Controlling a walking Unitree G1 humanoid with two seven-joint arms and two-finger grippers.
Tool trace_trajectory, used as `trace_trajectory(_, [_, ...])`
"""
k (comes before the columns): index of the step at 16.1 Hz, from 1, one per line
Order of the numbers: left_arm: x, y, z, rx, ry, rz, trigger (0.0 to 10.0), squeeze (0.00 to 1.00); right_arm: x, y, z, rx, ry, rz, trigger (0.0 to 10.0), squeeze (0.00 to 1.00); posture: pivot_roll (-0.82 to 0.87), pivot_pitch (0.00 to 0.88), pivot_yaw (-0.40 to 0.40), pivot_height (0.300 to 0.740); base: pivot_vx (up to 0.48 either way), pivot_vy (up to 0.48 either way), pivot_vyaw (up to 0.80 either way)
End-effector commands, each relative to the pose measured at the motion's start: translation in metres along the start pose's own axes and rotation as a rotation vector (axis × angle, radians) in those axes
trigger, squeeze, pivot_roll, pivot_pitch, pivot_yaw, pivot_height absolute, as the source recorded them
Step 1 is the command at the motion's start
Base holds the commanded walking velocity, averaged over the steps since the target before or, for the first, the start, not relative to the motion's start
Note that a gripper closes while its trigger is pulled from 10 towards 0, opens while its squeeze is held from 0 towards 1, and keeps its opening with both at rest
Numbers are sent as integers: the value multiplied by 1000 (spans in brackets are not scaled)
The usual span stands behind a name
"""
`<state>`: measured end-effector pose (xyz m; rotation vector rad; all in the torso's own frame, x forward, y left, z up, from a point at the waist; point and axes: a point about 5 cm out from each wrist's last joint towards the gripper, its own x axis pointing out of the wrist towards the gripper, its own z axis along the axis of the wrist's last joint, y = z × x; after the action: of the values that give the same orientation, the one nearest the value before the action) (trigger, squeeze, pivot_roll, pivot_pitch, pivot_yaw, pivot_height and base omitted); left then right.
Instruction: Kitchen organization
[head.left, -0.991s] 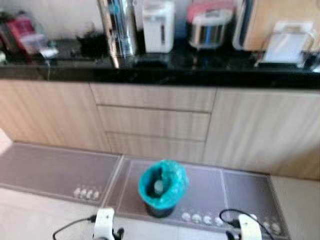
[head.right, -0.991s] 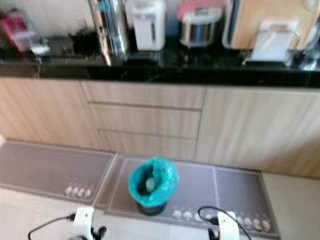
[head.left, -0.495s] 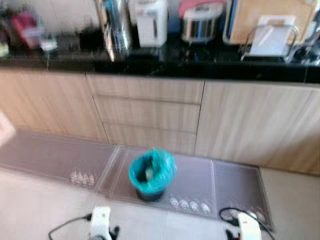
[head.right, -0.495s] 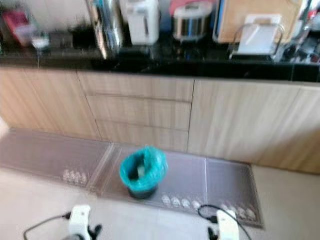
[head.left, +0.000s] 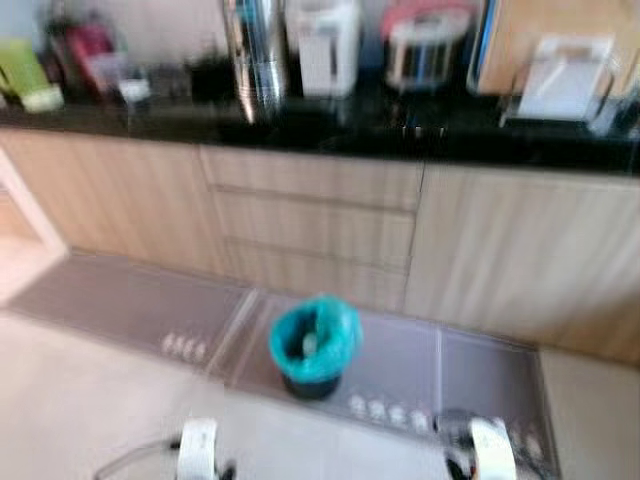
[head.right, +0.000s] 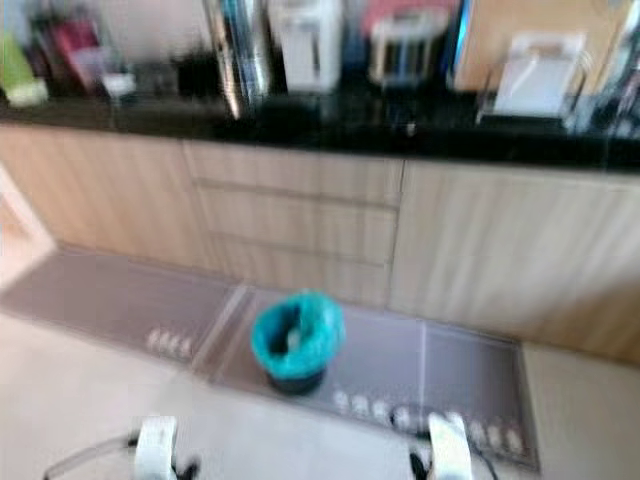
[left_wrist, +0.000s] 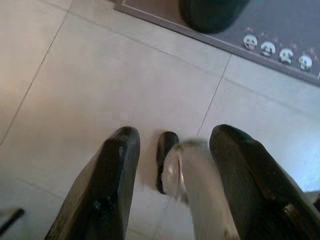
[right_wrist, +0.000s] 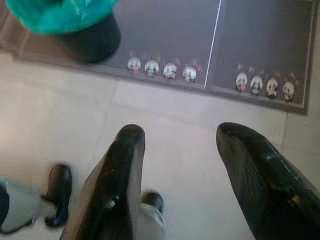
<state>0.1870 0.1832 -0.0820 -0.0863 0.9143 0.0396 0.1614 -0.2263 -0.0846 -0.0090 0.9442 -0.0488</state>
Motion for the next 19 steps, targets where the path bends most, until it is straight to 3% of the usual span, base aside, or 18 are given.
trace_trajectory(1, [1,4,10,-3,-25,15,10000,0,3,6,8,5,-22,12,10000,0,61,0,23,740,292,0,0])
trace_trajectory(16, [1,4,6,9,-9,-4,10000,0,2,7,5,10,-20,6,10000,0,67,0,28,740,301,0,-116])
trace_trajectory(19, [0,4,6,14,-10,-3,10000,0,2,6,4,4,-16,9,10000,0,66,0,28,740,0,0,0])
